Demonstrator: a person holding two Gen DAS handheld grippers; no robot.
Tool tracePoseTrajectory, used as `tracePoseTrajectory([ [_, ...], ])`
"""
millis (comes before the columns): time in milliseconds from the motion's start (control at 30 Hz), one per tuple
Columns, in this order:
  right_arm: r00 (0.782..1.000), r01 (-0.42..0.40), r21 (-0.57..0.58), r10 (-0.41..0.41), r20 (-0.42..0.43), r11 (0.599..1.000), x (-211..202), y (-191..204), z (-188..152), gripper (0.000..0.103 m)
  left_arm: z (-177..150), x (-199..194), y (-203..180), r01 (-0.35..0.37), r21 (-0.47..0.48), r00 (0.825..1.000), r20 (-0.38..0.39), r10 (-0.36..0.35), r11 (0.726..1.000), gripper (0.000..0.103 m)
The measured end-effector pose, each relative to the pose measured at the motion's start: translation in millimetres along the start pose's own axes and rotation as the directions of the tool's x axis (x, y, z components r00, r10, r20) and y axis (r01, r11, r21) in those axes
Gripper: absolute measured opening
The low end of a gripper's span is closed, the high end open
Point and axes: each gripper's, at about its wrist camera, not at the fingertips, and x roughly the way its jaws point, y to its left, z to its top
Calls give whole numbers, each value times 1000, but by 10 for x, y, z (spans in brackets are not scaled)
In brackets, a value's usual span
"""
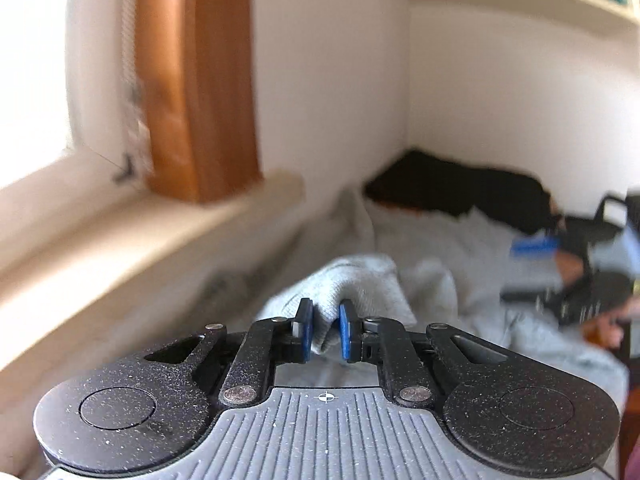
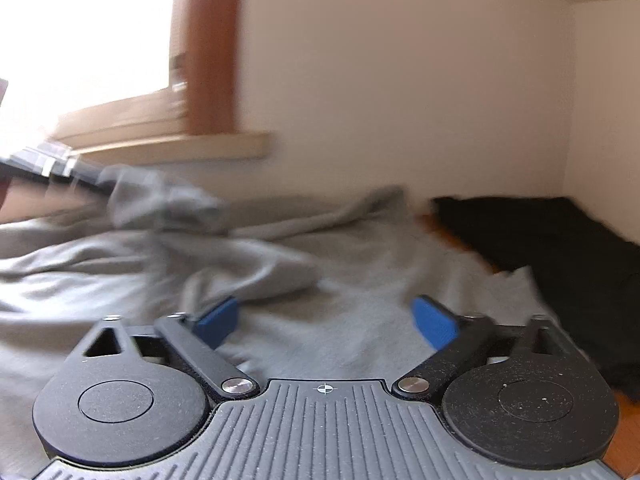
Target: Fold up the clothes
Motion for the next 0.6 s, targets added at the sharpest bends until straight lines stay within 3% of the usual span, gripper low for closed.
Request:
tracePoseTrajectory([
  [67,998,-56,-5,56,-34,998,-50,57,-3,60,74,-180,106,-10,-28,1000,16,11,1000,15],
  [267,983,-130,-69,120,-137,989,-91,238,-72,55,110,-488,406,-32,-141,999,34,37,989,14],
  [367,980,-119,-85,103,-172,989,-64,288,-84,9,81,-637,580,-39,-204,998,35,47,978,14],
  [600,987,-119,-127,103,-124,985,-580,252,-10,6,-200,-1336,807,-11,-335,996,80,40,942,14],
])
